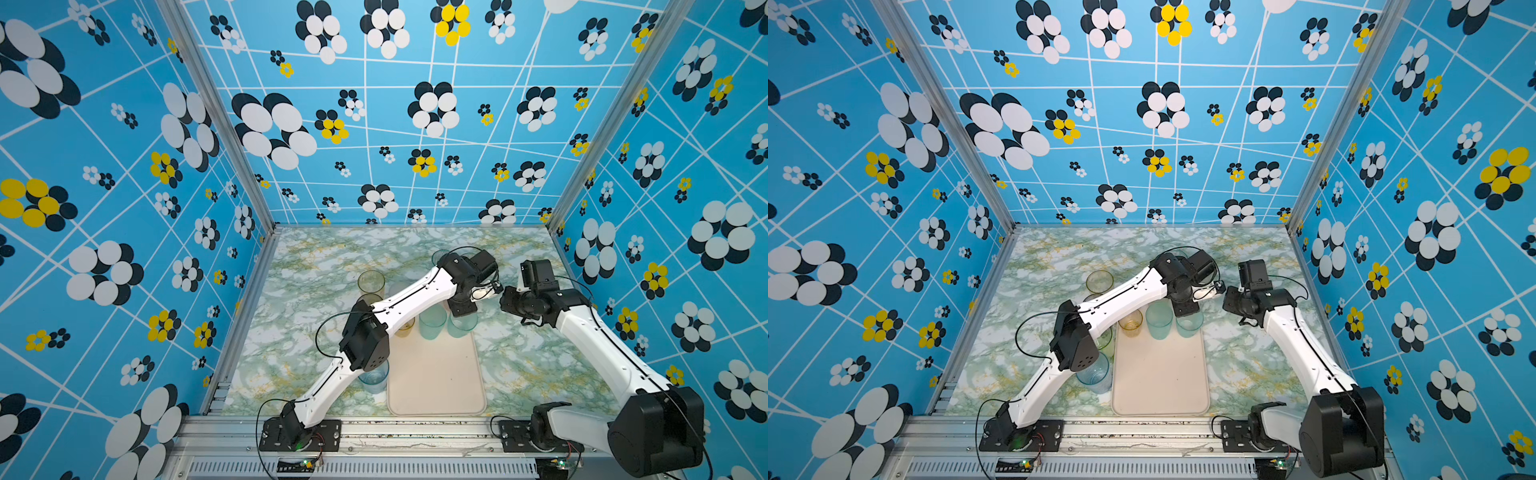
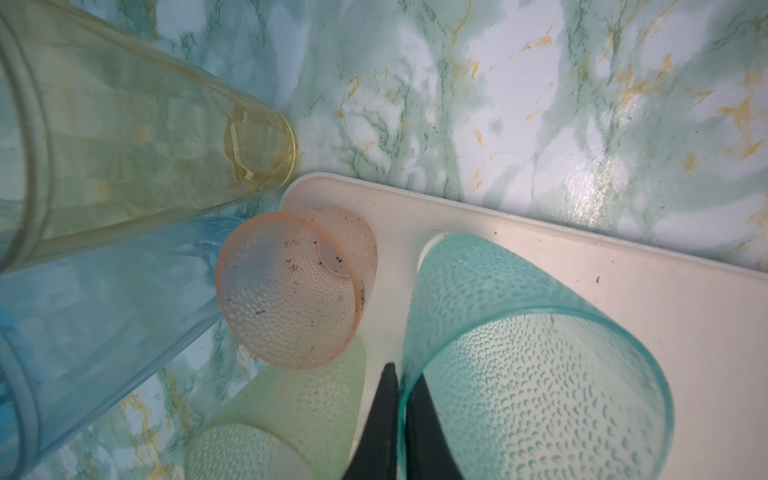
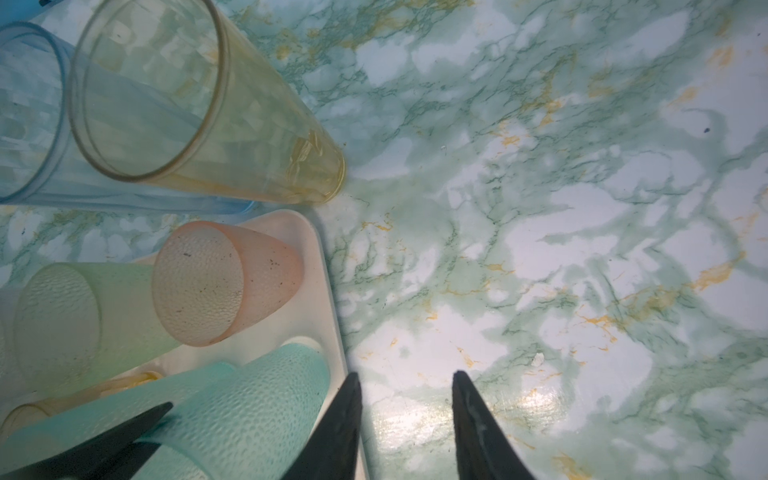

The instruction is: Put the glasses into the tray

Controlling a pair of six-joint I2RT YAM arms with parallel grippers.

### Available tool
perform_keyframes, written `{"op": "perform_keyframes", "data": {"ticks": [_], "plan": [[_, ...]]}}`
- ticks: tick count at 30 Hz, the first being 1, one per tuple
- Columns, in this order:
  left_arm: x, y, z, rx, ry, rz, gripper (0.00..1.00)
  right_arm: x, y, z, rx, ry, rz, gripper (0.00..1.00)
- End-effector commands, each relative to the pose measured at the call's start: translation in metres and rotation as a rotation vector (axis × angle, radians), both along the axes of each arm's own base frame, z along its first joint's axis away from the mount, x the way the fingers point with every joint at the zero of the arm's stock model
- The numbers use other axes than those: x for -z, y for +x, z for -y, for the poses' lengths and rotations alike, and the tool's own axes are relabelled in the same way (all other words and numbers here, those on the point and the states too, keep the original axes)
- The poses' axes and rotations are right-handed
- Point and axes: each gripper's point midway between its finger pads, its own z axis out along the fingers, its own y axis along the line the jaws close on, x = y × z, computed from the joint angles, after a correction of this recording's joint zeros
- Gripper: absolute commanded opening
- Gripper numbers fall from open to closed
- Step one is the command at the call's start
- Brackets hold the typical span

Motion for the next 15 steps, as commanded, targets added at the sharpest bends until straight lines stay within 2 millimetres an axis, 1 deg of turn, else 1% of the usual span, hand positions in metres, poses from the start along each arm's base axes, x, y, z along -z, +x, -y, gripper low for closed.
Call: {"op": "perform_keyframes", "data": {"ticks": [1,8,15], "plan": [[0.007,0.0008,-0.0045,-0.002,0.014,-0.035,0.06,0.0079,-0.0002,-0.0018,-0.007,0.015,-0.015,0.39],[0.0079,0.0039,-0.0041,-0.008,0.011,-0.029,0.15,0.0084,-0.0003,-0.0024,-0.009,0.018,-0.016,0.39],[0.0066,0.0077,-0.002,-0.019,-0.003,-0.018,0.19,0.0104,-0.0022,-0.0031,-0.012,0.02,-0.022,0.39]]}}
